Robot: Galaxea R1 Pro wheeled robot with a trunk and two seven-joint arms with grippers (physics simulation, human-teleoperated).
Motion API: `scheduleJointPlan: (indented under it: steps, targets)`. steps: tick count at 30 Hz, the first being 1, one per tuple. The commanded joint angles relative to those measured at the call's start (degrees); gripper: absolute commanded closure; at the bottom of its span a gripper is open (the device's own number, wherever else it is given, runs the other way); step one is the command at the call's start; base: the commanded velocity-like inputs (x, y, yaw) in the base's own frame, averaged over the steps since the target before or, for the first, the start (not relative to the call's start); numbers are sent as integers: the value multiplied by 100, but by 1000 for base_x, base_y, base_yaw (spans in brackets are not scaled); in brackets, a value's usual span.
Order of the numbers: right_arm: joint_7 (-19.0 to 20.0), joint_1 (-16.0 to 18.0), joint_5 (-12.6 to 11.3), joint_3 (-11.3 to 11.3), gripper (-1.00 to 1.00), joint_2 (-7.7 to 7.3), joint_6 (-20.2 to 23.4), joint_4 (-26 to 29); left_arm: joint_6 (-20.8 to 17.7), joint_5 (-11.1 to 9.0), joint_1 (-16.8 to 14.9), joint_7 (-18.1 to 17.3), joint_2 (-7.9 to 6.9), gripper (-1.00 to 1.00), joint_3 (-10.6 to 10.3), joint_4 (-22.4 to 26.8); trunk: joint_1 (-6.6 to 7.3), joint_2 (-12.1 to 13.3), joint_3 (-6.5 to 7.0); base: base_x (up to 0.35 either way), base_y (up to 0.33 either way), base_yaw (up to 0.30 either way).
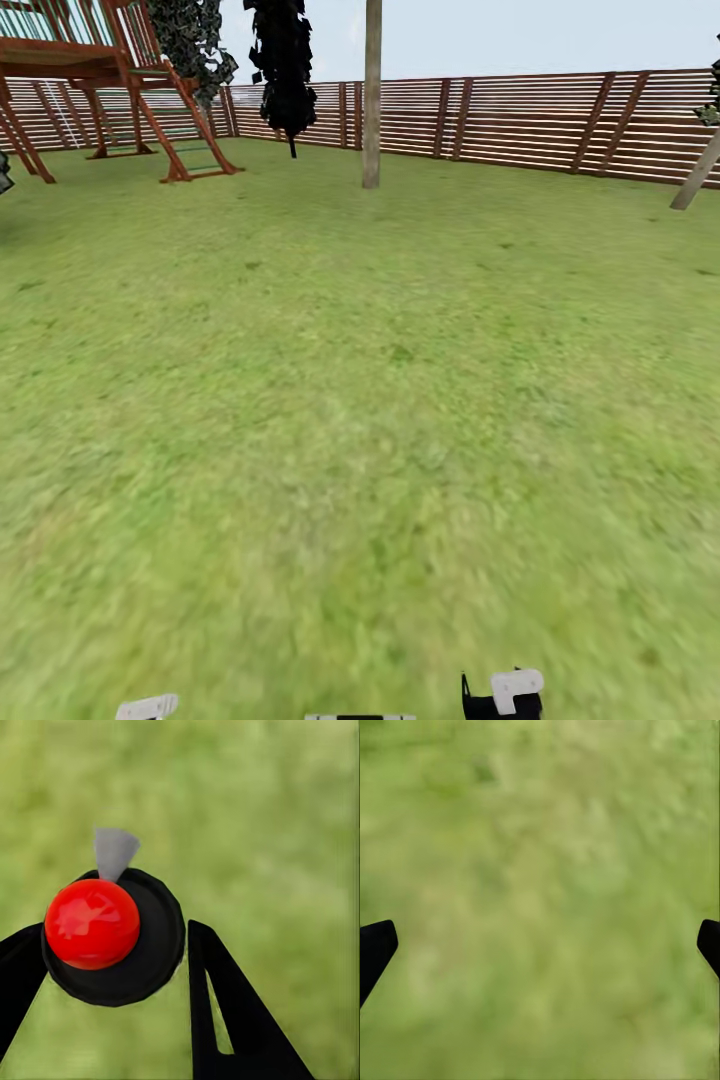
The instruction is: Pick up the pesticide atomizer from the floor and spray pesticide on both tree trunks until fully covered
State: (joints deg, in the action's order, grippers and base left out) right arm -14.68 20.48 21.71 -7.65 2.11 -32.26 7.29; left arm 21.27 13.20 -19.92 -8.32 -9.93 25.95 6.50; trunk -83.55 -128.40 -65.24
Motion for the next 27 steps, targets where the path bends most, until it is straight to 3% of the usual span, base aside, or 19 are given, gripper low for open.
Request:
scheduleJointPlan:
  steps: [1,27]
  targets:
    - [0,0,0,0,-100,-2,-3,-3,0,-1,1,3,0,100,1,0,0,0,0,341,0,0]
    - [0,0,0,-9,-100,-18,-8,-9,0,-1,1,3,0,100,-1,0,0,0,0,341,0,0]
